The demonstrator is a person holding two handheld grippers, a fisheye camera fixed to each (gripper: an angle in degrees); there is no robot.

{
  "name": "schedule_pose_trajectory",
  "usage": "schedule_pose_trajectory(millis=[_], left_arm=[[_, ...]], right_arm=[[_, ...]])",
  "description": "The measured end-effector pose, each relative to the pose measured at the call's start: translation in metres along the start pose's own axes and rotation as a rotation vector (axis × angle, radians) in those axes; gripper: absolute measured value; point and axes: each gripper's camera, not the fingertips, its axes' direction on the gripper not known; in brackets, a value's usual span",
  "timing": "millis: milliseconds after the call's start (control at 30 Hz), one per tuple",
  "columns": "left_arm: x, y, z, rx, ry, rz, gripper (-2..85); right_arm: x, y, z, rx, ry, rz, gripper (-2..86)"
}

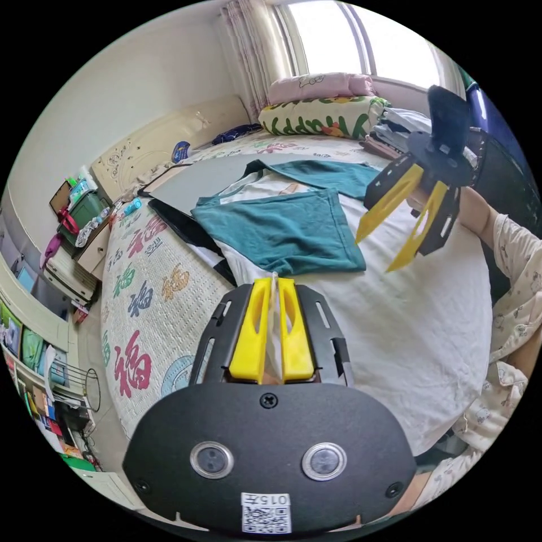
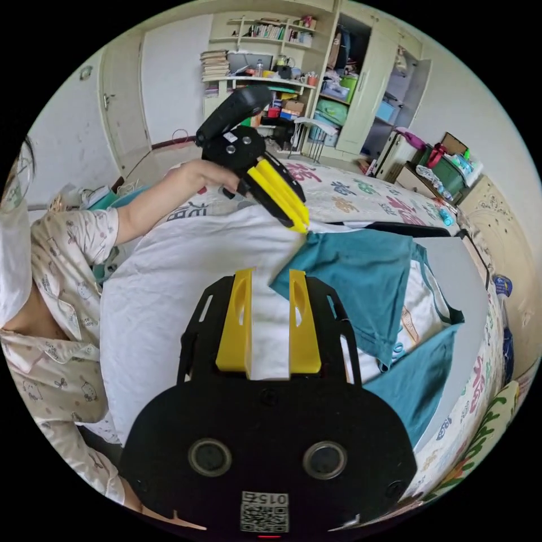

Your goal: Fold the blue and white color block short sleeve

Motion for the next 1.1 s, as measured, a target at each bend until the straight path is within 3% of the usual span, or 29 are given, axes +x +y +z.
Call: schedule_pose_trajectory(millis=[133,400,500,567,633,867,1100], left_arm=[[-0.004,0.014,0.012,-0.034,-0.019,-0.004,1.4],[-0.001,0.029,0.046,-0.094,0.005,-0.014,3.7],[0.015,0.033,0.02,0.043,0.104,0.031,8.5],[0.034,0.036,0.005,0.214,0.2,0.074,8.3],[0.049,0.029,0.018,0.256,0.281,0.097,8.2],[0.12,-0.012,0.124,0.054,0.344,0.176,8.3],[0.135,-0.015,0.156,0.046,0.367,0.14,7.0]], right_arm=[[0.011,0.0,0.013,-0.045,-0.005,0.036,0.4],[0.02,0.002,-0.012,-0.002,-0.114,0.007,-0.2],[0.051,0.013,-0.047,0.114,-0.046,0.143,3.8],[0.083,0.028,-0.066,0.132,0.148,0.298,7.1],[0.106,0.04,-0.071,0.129,0.253,0.409,8.1],[0.161,0.041,-0.038,0.022,0.079,0.589,8.3],[0.145,0.002,-0.02,-0.073,0.16,0.563,1.3]])
